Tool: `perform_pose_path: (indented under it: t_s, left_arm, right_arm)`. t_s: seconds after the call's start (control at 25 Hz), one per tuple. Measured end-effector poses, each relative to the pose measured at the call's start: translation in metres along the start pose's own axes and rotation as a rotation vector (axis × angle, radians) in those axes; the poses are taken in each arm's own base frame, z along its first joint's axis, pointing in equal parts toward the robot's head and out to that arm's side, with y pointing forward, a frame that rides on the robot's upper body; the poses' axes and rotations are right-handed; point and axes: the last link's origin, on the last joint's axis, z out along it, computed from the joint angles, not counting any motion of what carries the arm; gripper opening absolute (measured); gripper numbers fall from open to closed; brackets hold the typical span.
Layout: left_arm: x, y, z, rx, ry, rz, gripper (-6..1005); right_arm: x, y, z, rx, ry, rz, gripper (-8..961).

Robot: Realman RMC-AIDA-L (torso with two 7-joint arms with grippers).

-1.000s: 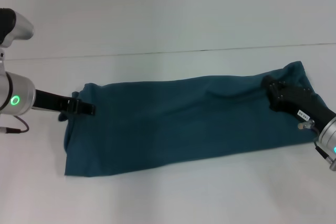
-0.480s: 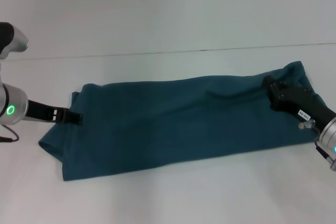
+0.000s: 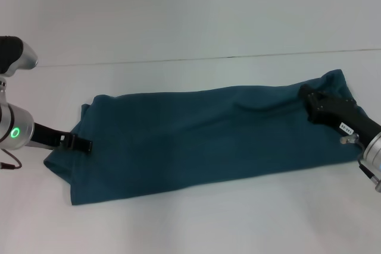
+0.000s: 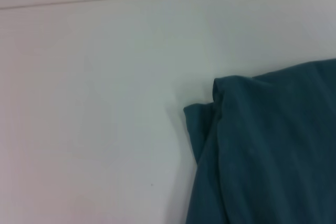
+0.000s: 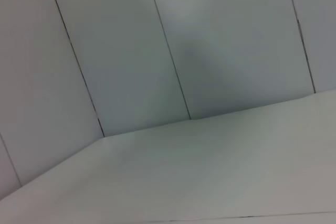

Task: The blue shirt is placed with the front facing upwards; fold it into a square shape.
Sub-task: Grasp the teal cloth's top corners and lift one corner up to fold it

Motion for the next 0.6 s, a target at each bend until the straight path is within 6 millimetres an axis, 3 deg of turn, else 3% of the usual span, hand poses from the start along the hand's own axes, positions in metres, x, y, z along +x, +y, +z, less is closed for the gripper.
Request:
perform_pose_path:
  t_s: [0.6]
  left_arm:
    - [-0.003,-0.010,0.007,0.002,-0.064,-0.016,879]
  right_arm:
    - [0.000,0.002,0.001,-0.009,0.006,0.003,23]
